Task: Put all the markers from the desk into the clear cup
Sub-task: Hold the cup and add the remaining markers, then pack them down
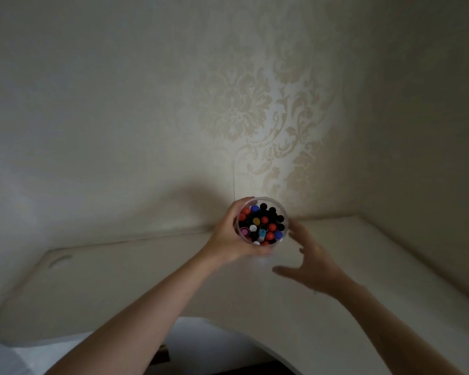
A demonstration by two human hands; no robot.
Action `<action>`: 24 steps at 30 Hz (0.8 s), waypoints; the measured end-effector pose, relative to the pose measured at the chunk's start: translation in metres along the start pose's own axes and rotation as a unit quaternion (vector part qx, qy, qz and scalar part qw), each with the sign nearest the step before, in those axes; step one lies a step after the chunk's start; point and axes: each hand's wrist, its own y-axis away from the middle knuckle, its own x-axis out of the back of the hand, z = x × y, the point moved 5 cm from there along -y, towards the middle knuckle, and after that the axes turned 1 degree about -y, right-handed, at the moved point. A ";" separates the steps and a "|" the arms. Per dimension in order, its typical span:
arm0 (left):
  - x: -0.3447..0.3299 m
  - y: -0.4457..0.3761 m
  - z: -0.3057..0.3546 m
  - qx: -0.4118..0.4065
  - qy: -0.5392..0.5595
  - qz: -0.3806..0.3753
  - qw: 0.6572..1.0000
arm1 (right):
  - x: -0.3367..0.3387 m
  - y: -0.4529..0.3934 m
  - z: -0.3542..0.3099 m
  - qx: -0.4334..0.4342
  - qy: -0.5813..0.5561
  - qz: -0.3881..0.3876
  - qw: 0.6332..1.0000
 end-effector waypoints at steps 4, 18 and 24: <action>-0.024 -0.007 0.008 0.038 0.028 -0.047 0.998 | 0.004 0.014 0.013 -0.017 -0.093 0.078 0.992; -0.069 -0.003 -0.021 0.105 0.036 -0.144 0.983 | 0.040 0.045 0.047 -0.072 -0.076 0.045 0.994; -0.064 0.010 -0.020 0.086 -0.071 -0.122 0.986 | 0.048 0.059 0.028 -0.077 -0.002 -0.003 0.997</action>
